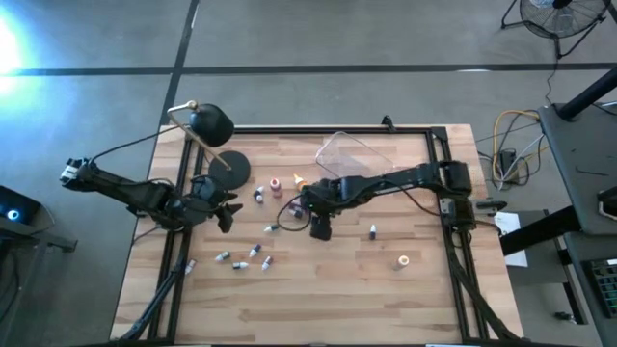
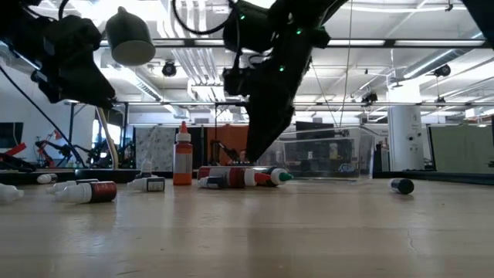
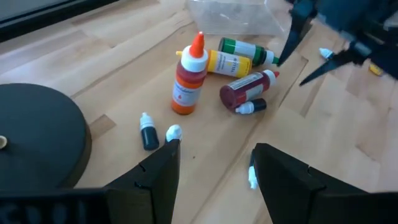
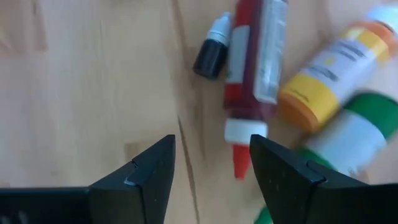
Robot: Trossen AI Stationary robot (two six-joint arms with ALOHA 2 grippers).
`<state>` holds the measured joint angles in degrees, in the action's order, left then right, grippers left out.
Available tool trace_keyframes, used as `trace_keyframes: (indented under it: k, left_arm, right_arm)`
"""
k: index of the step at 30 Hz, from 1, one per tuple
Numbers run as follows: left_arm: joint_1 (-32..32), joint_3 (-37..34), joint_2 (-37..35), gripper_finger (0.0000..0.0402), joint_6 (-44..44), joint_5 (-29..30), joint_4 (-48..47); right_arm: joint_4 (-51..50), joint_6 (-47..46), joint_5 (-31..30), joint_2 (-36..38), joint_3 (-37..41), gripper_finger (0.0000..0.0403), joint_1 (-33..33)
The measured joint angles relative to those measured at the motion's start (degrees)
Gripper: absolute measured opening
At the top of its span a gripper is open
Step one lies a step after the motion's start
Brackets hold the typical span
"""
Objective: Pick & Place food coloring
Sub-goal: Adjust the large red food coloring bottle
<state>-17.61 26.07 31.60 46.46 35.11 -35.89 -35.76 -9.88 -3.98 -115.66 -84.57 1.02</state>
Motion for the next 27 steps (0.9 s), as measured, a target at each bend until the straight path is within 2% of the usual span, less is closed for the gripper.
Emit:
trace_keyframes:
  k: [4,9,15,27]
  left_arm:
    - [0.00,-0.73,-2.12,0.0177,0.15,-0.28,0.34]
    - [0.00,-0.42,-3.01,0.0177,0.14,1.27,0.32]
    - [0.02,-0.42,-3.19,0.0177,-0.89,3.92,0.02]
    - [0.28,-0.77,-3.26,0.0177,-0.45,5.51,-0.18]
  right_arm:
    - [-0.93,5.14,-0.59,-4.25,-3.69,0.0198,0.13]
    - [-8.31,4.16,-3.77,-6.66,-7.48,0.0198,0.33]
    - [-8.69,2.98,-4.09,-5.81,-7.93,0.0198,0.50]
    - [-6.92,-11.95,-3.58,-9.20,-7.78,0.0198,0.48]
